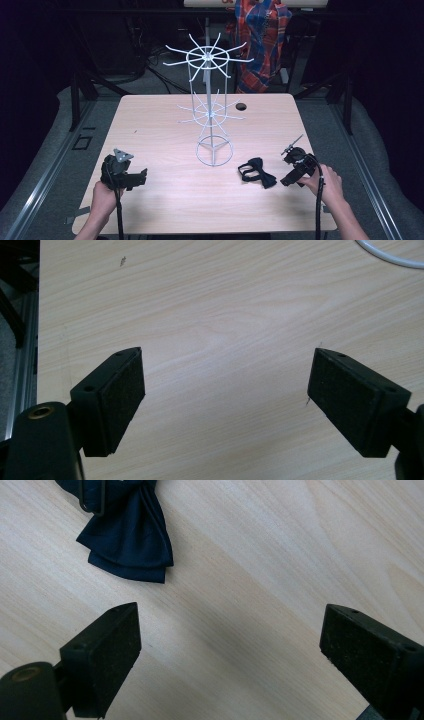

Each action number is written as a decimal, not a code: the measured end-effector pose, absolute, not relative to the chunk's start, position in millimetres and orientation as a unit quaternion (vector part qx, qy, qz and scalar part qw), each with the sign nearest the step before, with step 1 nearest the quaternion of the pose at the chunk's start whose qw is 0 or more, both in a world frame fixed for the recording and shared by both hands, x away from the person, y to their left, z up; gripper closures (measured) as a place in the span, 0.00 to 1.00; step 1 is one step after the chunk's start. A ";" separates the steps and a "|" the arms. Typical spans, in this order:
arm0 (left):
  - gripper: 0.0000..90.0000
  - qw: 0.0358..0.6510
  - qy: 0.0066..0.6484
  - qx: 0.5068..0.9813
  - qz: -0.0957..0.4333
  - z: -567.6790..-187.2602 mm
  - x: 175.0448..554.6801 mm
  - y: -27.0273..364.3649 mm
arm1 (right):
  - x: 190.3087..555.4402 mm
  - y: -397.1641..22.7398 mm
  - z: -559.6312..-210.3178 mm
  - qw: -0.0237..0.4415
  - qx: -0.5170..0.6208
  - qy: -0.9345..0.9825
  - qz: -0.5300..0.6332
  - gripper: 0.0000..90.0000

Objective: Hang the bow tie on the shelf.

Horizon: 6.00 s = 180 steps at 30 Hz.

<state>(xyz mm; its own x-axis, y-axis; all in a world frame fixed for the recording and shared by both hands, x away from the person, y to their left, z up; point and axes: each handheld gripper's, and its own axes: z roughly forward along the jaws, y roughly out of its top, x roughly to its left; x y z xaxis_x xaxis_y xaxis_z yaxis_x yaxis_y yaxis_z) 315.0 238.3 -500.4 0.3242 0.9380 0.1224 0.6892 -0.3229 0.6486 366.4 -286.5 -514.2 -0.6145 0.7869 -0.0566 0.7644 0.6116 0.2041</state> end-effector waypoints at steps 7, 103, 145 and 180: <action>0.17 0.249 0.525 0.775 0.248 -500.2 314.9 237.9 | 366.3 -285.8 -514.1 0.063 0.431 0.896 0.084 0.08; 0.17 0.249 0.523 0.776 0.249 -500.4 314.8 239.4 | 376.0 -215.1 -541.2 0.077 0.406 0.904 0.112 0.82; 0.17 0.248 0.524 0.776 0.247 -500.9 315.3 239.3 | 371.4 -227.1 -512.6 0.107 0.406 0.893 0.164 0.85; 0.17 0.247 0.526 0.774 0.249 -500.8 313.7 241.3 | 365.0 -235.6 -483.4 0.135 0.403 0.882 0.206 0.85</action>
<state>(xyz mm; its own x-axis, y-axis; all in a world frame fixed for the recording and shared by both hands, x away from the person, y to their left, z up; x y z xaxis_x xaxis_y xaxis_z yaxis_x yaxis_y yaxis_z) 313.7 241.3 -500.8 0.3219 0.9385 0.1252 0.6922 -0.3235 0.6451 365.0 -235.6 -483.4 -0.6394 0.7656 -0.0714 0.6543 0.5905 0.4723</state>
